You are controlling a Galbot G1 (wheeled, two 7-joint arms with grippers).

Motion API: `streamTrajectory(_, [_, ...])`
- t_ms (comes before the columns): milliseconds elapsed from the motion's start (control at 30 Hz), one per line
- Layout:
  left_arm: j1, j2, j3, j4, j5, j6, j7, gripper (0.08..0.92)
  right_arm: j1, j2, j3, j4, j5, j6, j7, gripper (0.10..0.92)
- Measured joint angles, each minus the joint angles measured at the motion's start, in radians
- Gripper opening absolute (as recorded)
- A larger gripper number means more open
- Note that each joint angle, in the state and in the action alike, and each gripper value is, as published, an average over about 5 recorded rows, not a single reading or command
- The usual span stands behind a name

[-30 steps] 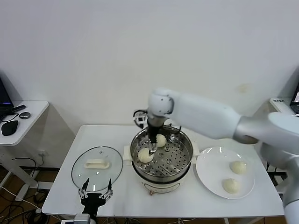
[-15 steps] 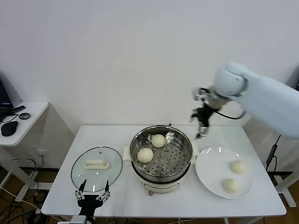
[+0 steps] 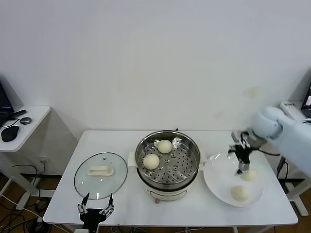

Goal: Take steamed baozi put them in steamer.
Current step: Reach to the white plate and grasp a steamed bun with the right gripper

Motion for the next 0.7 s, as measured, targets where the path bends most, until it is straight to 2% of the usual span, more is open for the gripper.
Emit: streamTrajectory(700, [0.001, -0.001, -0.002, 0.028, 0.001, 0.001, 0.000, 0.823, -0.196, 0.013, 0.095, -0.056, -0.120, 0.087, -0.011, 0.823])
